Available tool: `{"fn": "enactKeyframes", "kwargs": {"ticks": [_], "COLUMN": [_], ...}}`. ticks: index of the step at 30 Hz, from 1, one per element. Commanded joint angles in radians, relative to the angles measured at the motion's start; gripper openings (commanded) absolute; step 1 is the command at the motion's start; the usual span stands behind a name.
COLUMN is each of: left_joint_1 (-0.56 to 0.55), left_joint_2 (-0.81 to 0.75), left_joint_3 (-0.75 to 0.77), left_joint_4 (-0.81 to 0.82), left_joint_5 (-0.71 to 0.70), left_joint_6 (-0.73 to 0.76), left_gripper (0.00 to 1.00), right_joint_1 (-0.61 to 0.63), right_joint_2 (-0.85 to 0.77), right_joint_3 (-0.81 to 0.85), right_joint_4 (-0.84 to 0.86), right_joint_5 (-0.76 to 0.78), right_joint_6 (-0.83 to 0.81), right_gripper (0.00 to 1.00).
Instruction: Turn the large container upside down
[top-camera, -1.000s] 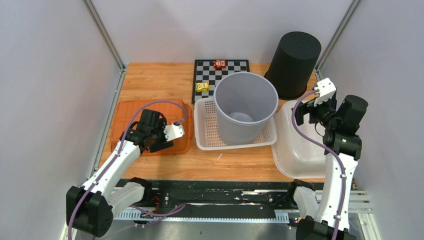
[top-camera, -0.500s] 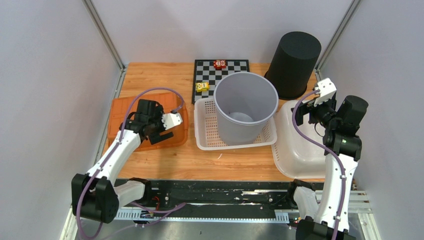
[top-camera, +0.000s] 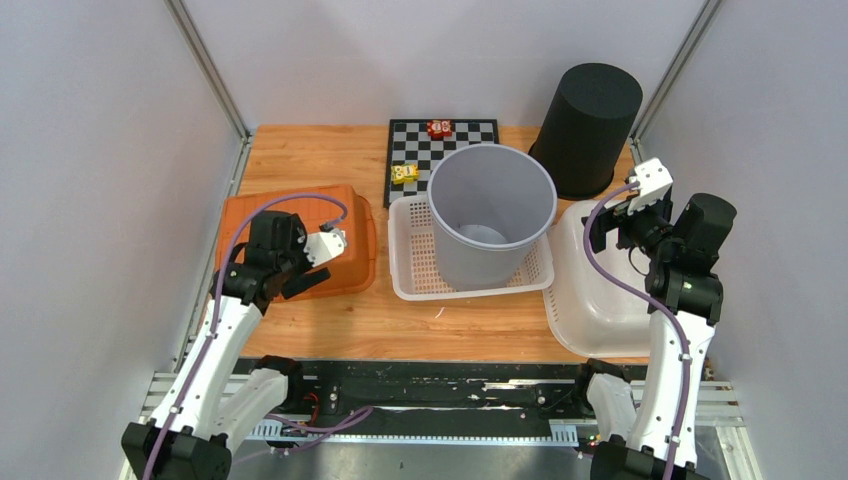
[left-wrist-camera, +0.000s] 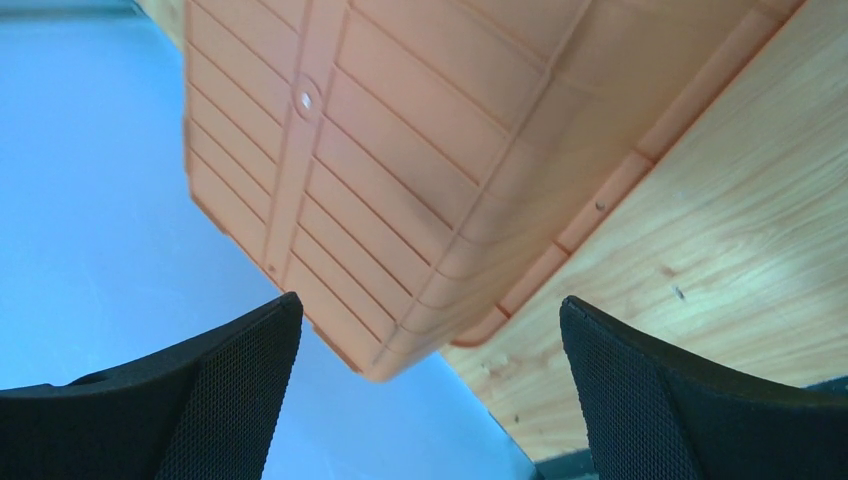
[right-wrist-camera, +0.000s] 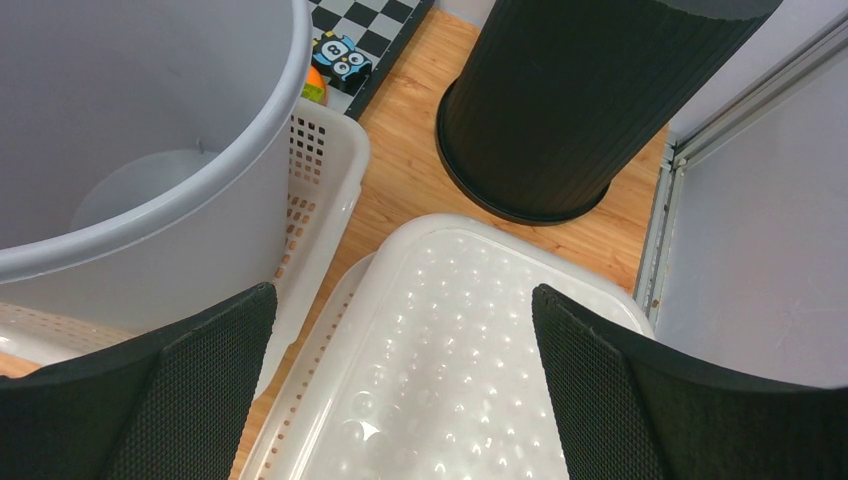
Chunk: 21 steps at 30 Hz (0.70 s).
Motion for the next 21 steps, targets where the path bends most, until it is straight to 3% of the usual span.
{"fn": "enactKeyframes", "kwargs": {"ticks": [1,9,21], "left_joint_1": [0.051,0.234,0.263], "left_joint_2": [0.039,0.15,0.273], "left_joint_3": [-0.03,-0.027,-0.05], "left_joint_4": [-0.019,0.057,0.231], "left_joint_5": [-0.082,0.0,-0.015], "left_joint_6": [-0.044,0.009,0.09], "left_gripper": [1.0,1.0,0.95], "right_joint_1": [-0.015,-0.016,-0.016], "right_joint_2": [-0.019,-0.022,-0.018], "right_joint_3": [-0.016,-0.017,-0.017], "right_joint_4": [0.02,0.021,0.024], "right_joint_5": [-0.036,-0.043,-0.046], "right_joint_6": [0.011,0.011,0.012], "right_gripper": [1.0,1.0,1.0]}}
